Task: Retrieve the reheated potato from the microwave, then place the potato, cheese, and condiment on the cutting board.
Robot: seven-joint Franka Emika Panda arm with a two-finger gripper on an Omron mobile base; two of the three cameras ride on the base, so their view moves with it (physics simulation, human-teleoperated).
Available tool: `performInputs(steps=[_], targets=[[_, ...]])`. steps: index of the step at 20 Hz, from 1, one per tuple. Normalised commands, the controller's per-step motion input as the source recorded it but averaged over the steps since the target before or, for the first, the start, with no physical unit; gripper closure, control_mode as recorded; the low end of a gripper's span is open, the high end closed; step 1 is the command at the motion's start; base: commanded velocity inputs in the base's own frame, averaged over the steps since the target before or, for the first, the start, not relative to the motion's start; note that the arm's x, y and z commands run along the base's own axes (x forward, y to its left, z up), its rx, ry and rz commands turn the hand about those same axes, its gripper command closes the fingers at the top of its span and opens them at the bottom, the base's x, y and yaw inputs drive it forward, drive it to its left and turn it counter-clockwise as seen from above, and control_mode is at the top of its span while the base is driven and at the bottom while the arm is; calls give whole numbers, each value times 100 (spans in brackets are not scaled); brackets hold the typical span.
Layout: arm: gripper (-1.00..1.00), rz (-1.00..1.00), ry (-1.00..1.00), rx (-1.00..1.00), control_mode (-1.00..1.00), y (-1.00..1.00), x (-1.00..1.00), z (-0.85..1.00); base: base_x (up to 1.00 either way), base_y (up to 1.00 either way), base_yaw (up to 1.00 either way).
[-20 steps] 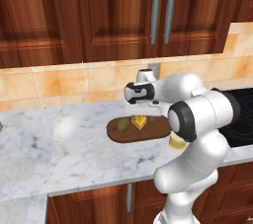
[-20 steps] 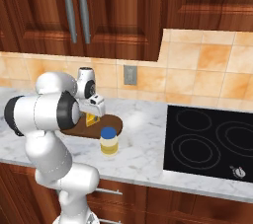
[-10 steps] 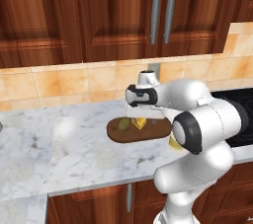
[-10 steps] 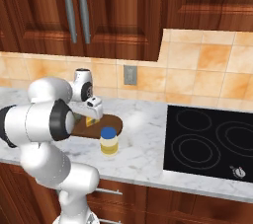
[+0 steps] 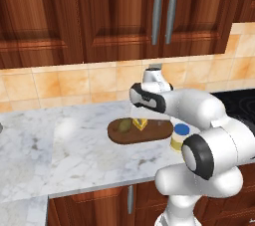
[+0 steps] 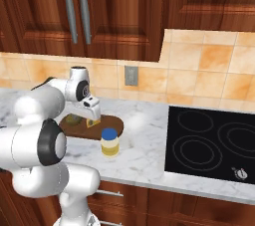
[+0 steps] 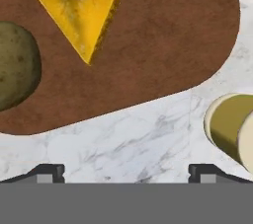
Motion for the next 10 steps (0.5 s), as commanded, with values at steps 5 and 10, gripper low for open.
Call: performInputs(steps=[5,10], targets=[[-100,0,0,3,-100,-35,-44,25,0,0,0],[-100,0,0,0,-100,-52,-37,12,0,0,0]])
